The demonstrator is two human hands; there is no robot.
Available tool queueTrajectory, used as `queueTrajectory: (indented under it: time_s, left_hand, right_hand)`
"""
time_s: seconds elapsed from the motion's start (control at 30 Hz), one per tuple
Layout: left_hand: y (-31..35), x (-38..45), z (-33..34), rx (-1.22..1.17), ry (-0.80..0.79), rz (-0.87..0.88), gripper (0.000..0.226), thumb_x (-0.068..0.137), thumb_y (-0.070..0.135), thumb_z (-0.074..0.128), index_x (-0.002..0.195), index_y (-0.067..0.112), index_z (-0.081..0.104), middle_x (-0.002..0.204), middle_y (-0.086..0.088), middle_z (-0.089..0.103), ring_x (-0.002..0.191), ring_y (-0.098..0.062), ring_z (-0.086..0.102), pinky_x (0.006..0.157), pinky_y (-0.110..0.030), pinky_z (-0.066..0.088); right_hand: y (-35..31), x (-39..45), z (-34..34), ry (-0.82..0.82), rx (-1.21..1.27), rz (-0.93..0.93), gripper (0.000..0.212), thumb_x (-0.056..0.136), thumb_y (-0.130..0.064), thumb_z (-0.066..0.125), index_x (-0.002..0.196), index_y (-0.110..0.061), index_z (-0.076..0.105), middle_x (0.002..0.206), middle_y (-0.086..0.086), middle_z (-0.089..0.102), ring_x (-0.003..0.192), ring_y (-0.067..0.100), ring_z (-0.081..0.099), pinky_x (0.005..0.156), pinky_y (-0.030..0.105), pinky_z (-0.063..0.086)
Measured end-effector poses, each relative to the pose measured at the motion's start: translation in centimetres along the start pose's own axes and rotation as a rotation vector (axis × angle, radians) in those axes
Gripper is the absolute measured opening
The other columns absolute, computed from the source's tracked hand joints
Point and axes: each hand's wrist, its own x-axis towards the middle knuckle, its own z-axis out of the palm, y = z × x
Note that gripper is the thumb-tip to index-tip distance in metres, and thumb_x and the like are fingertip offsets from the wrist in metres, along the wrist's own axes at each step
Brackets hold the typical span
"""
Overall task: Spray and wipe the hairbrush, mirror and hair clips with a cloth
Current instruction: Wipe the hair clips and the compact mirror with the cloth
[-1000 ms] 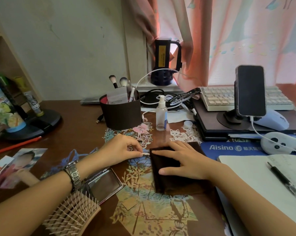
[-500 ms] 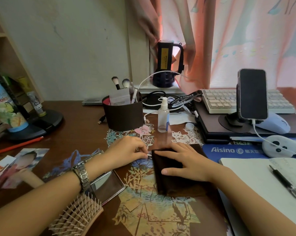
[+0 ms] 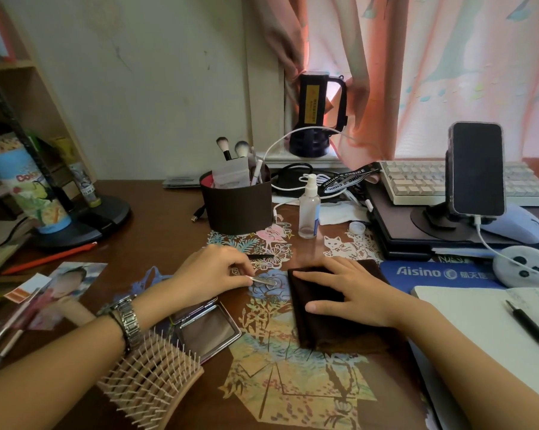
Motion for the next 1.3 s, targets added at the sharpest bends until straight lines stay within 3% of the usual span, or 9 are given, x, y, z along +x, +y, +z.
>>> queueTrajectory:
  time_s: [0.1,0.2,0.4,0.7,1.07,1.2,1.3]
  left_hand:
    - [-0.1,-0.4,-0.4,-0.096,0.015,-0.07,0.012,0.078,0.028,0.076,0.088,0.029,0.07,0.07,0.02,0.061,0.063,-0.006,0.06,0.057,-0.021,0.046]
    - [-0.3,-0.4,-0.6,-0.158,0.006,-0.107,0.014,0.074,0.02,0.08,0.083,0.026,0.07,0.065,0.016,0.061,0.059,-0.002,0.059,0.055,-0.013,0.046]
    - [-0.5,-0.2,-0.8,-0.242,-0.032,-0.145,0.019,0.07,0.013,0.083,0.083,0.021,0.073,0.077,0.007,0.072,0.069,-0.005,0.068,0.063,-0.011,0.052]
    - [-0.5,-0.3,-1.0,-0.271,-0.111,-0.133,0.023,0.075,0.012,0.079,0.089,0.028,0.071,0.085,0.01,0.073,0.075,-0.003,0.07,0.071,-0.019,0.057]
    - [-1.0,-0.1,-1.0,0.013,-0.094,-0.071,0.014,0.081,0.032,0.073,0.094,0.029,0.073,0.086,0.017,0.065,0.072,0.006,0.057,0.058,-0.011,0.042]
    - [-1.9,0.1,-1.4,0.079,-0.06,-0.108,0.013,0.08,0.036,0.072,0.092,0.031,0.073,0.088,0.016,0.066,0.079,0.001,0.059,0.071,-0.026,0.053]
    - [-2.6,0.3,-1.7,0.096,-0.015,-0.144,0.011,0.08,0.036,0.073,0.09,0.031,0.074,0.087,0.014,0.068,0.078,0.0,0.06,0.068,-0.027,0.054]
  right_hand:
    - [0.0,0.1,0.1,0.006,-0.004,0.0,0.064,0.082,-0.076,0.032,0.142,-0.053,0.022,0.144,-0.019,0.025,0.13,0.005,0.021,0.111,0.03,0.017]
    - [0.0,0.1,0.2,0.008,-0.004,0.004,0.063,0.083,-0.074,0.033,0.141,-0.054,0.022,0.144,-0.019,0.025,0.13,0.005,0.021,0.111,0.029,0.017]
    - [0.1,0.1,0.3,0.014,-0.012,0.011,0.065,0.08,-0.078,0.029,0.141,-0.056,0.02,0.141,-0.019,0.027,0.128,0.007,0.025,0.109,0.028,0.018]
    - [0.1,0.1,0.4,0.023,-0.012,0.0,0.063,0.083,-0.076,0.032,0.141,-0.055,0.021,0.144,-0.02,0.026,0.129,0.006,0.024,0.11,0.03,0.019]
    - [-0.1,0.0,0.2,0.018,-0.006,0.001,0.063,0.083,-0.074,0.033,0.141,-0.054,0.022,0.144,-0.019,0.025,0.129,0.006,0.023,0.11,0.029,0.018]
    - [0.0,0.1,0.3,0.025,-0.017,0.0,0.063,0.082,-0.075,0.033,0.141,-0.054,0.022,0.144,-0.019,0.025,0.129,0.006,0.023,0.109,0.027,0.017]
    - [0.0,0.1,0.3,0.026,-0.017,-0.003,0.063,0.082,-0.075,0.032,0.141,-0.054,0.022,0.143,-0.02,0.026,0.128,0.005,0.024,0.107,0.025,0.017]
